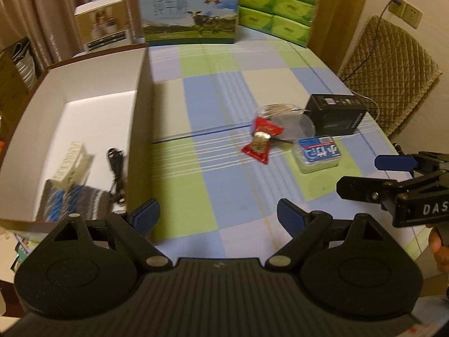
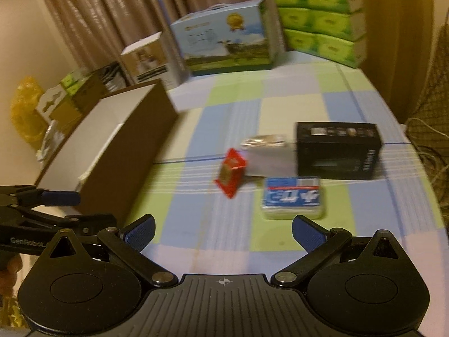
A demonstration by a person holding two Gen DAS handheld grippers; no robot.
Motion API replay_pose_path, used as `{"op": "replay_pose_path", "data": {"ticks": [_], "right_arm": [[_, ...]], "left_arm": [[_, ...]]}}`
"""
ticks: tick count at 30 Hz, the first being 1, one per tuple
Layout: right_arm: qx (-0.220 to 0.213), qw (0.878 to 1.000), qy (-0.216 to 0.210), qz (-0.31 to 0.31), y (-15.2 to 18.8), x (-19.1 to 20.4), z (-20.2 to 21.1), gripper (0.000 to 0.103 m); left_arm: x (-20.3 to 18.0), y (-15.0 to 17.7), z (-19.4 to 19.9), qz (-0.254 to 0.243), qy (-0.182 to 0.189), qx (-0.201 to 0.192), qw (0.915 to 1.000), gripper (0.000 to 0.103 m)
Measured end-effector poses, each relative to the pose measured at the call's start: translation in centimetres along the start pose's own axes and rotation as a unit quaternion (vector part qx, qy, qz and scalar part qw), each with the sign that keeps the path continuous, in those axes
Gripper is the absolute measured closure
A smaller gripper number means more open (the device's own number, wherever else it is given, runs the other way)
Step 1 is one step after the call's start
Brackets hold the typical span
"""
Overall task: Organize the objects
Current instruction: 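Move both tools back toward the remaining items on the table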
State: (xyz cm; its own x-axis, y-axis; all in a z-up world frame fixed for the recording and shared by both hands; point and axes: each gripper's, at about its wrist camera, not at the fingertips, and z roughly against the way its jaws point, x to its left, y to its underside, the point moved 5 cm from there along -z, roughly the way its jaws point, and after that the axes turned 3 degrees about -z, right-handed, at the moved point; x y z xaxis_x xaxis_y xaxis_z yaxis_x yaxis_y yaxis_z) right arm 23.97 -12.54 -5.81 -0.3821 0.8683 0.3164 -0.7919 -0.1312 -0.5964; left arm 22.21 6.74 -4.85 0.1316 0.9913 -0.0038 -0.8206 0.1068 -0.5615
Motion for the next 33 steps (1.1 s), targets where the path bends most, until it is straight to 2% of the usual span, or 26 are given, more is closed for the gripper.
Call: {"op": "replay_pose_path", "data": {"ticks": [7,13,22,33], "right_arm": [[-0.009,1.0,0.026,-0.013,-0.7,-3.8,0.1,0.002],[-0.006,0.999,0.045,-0.025,-0.9,-6.2,-1.4,0.002],[0.009,0.998,0.053,-0.029,-0.9,-7.2,-5.3,0.002],[0.031,0.996,0.079,-0.029,-0.8,-7.9,-9.6,0.003]], "left_arm": [[-2.7,-1.4,-2.1,-0.009,0.019,-0.012,0.9997,0.015],[-4.3,-2.3,-4.7,-0.027,0.029,-0.019,0.999,0.017],[-4.4,-3.5,-8.7,-0.037,0.014,-0.001,0.9992,0.022],[-3.0,-3.8,-12.4,-0.041,-0.007,0.028,0.9987,0.022]]}}
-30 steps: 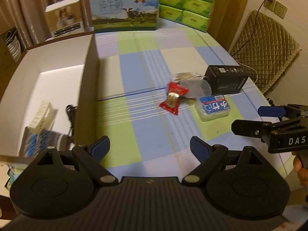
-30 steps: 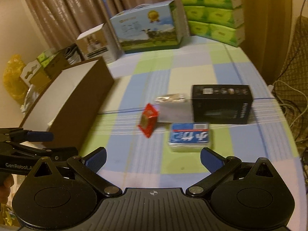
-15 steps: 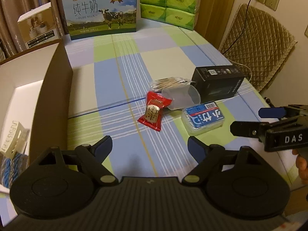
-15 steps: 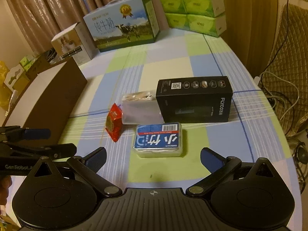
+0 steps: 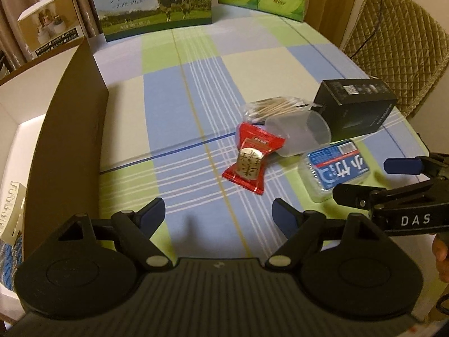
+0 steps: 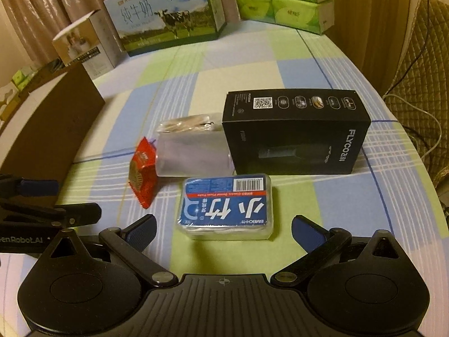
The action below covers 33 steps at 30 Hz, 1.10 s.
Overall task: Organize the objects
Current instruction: 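Move both tools back toward the remaining items on the table, then grasp the red candy packet with the left tool while the right tool grasps the blue floss box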
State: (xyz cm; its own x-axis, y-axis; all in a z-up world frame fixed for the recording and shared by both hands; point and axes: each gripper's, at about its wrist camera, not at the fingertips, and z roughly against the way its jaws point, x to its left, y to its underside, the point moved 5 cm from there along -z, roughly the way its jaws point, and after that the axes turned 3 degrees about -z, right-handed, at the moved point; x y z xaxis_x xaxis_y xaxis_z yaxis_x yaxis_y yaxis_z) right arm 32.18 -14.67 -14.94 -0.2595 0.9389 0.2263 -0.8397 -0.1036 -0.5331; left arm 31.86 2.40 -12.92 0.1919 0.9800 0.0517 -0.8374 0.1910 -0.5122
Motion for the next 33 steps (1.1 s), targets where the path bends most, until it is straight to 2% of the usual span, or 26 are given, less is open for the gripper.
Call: {"op": "replay_pose_path", "data": {"ticks": [7,10,11,15,25,28,33], "right_arm": [[0.002,1.0,0.008,0.002,-0.3,0.1,-1.8,0.009],[0.005,1.0,0.01,0.012,-0.4,0.4,-2.4,0.02],[0.003,1.0,0.012,0.017,-0.4,0.3,-2.4,0.02],[0.004,1.0,0.015,0.012,-0.3,-0.2,-2.2,0.021],[0.001,0.998,0.045,-0.032,-0.3,-4.3,-0.4,0.02],[-0.002,0.998,0.052,-0.041,-0.4,-5.4,0.0,0.02],[-0.009,0.996,0.066,-0.058,-0.6,-6.8,0.6,0.02]], "left_arm": [[0.2,-0.3,-1.5,-0.007,-0.001,0.008,0.9999,0.022],[0.1,-0.5,-1.9,-0.016,-0.002,0.008,0.9998,0.022],[0.0,-0.6,-2.1,-0.019,0.0,0.009,0.9998,0.022],[-0.6,-0.9,-2.6,-0.035,0.01,0.008,0.9993,0.023],[-1.8,-2.3,-5.0,-0.063,0.038,0.01,0.9973,0.028],[-2.1,-2.8,-5.9,-0.075,0.044,0.01,0.9962,0.035],[-2.2,-3.2,-7.0,-0.091,0.048,0.007,0.9947,0.04]]}}
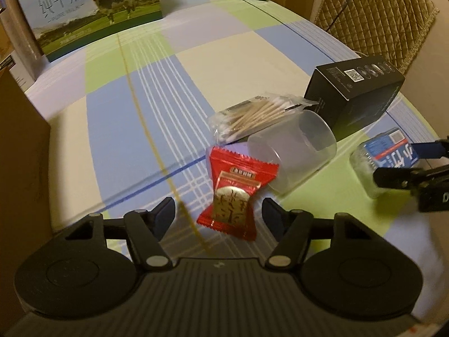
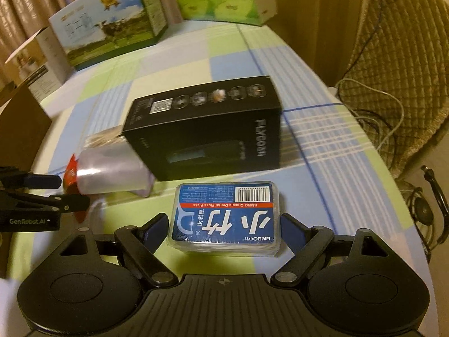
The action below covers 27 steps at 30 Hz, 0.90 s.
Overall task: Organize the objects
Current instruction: 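Grasp the red candy packet with the left tool while the right tool grasps the blue floss box, then carry the candy packet into the box while the right tool carries the floss box there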
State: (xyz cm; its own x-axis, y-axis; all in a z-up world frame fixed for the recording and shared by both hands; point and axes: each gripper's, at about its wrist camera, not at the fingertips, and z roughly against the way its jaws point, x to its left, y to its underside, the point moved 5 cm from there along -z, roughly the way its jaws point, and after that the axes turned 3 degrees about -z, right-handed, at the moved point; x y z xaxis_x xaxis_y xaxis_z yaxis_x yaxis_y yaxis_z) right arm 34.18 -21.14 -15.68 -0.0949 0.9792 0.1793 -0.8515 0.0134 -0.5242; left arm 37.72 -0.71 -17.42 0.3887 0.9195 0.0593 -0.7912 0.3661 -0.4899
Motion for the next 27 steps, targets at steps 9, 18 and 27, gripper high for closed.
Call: {"op": "replay_pose_path", "data": {"ticks": [9,18,27], "right_arm": [[0.001,1.0,0.008,-0.006,0.3,-0.6,0.5,0.021],[0.014,1.0,-0.011,0.006,1.5,0.2,1.7,0.021],[0.006,0.999,-0.042,0.026,2.1,2.3,3.6,0.021]], "left_arm": [[-0.3,0.0,0.1,-0.007,0.028,-0.014,0.9995,0.079],[-0.4,1.7,2.7,0.026,0.03,-0.012,0.9991,0.083],[-0.3,3.8,6.2,0.058,0.021,-0.013,0.998,0.084]]}}
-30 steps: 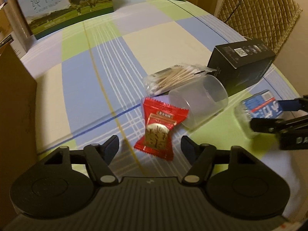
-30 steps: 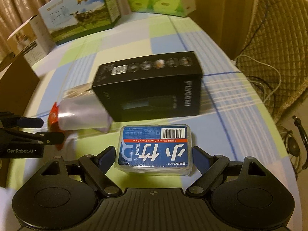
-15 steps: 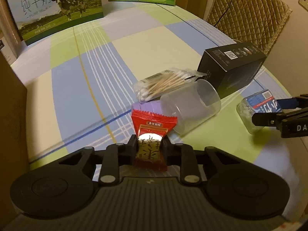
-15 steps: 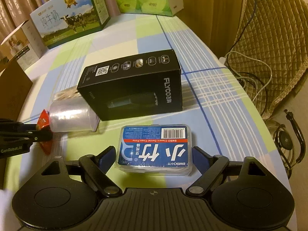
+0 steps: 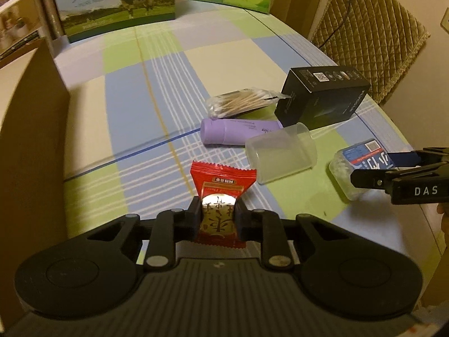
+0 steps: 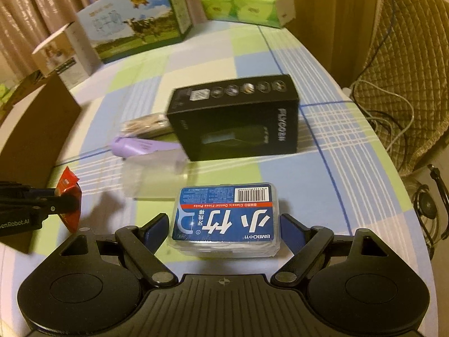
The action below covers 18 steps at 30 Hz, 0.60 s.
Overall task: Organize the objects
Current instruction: 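Carry the candy packet into the box while the right tool carries the floss box there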
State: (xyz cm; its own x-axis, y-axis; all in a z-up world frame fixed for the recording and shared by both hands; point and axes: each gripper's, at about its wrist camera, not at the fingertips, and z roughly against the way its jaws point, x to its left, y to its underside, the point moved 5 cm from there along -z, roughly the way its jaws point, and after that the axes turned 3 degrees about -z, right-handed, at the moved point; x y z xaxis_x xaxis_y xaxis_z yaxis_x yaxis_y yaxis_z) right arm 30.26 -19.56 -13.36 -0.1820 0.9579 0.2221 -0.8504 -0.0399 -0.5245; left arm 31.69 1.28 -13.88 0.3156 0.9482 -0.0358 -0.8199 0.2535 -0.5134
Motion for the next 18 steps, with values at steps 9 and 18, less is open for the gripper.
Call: {"op": "replay_pose_path", "data": {"ticks": [9,18], "right_arm": [[-0.016,0.999,-0.033,0.03,0.0,3.2,2.2,0.021],[-0.04,0.994,-0.082,0.068,-0.5,8.1,4.5,0.021]], "left_arm": [[0.7,1.0,4.3,0.024,-0.011,-0.03,0.9992,0.084],[2.1,1.5,8.9,0.046,-0.02,-0.076,0.9958,0.084]]}}
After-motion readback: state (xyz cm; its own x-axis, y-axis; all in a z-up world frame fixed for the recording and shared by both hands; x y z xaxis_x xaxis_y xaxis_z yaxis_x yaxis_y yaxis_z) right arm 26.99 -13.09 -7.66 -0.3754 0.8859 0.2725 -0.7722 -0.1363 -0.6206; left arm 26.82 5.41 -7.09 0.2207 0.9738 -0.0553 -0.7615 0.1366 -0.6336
